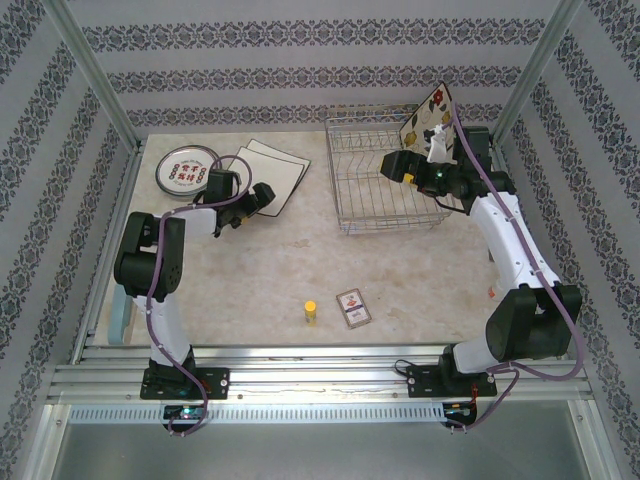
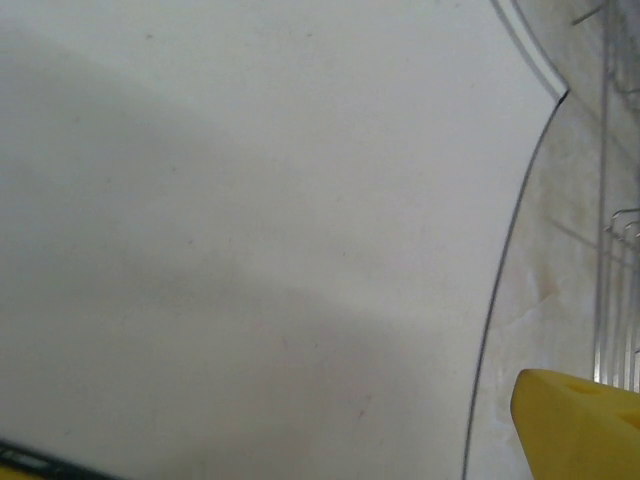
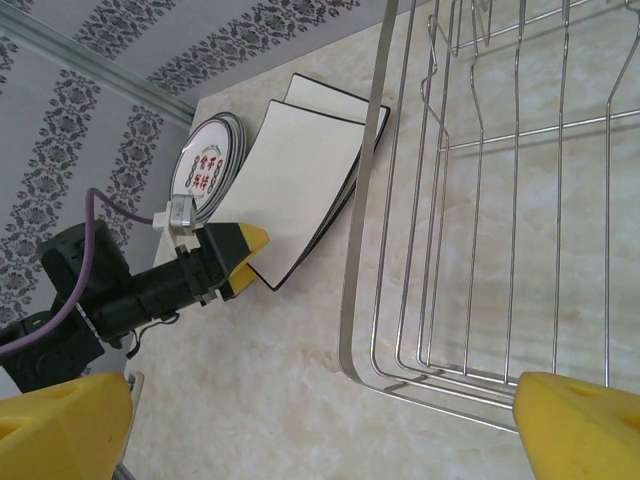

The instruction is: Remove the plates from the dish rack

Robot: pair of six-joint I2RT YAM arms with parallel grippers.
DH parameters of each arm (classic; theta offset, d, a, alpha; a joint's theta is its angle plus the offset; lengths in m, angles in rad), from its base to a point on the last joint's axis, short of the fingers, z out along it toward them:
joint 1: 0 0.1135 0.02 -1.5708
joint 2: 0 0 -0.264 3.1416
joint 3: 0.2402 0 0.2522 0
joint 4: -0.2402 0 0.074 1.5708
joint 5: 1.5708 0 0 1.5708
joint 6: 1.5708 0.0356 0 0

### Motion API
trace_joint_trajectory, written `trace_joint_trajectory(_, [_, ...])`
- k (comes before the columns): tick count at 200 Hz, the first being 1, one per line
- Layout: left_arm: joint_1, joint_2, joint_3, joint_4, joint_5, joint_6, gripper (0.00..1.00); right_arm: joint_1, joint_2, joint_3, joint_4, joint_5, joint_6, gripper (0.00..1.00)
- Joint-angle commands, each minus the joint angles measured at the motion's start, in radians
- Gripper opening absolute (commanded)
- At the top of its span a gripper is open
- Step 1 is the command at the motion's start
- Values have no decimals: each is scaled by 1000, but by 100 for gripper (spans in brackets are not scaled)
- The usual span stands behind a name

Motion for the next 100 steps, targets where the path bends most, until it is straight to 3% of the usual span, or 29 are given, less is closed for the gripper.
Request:
trace_joint_trajectory(1, [39, -17, 32, -185, -31, 106, 100, -13, -23, -17, 45, -26, 12, 98])
trace_joint_trajectory(100, [15, 64, 153, -194, -26, 62, 100, -16, 16, -4, 90, -52, 32, 98])
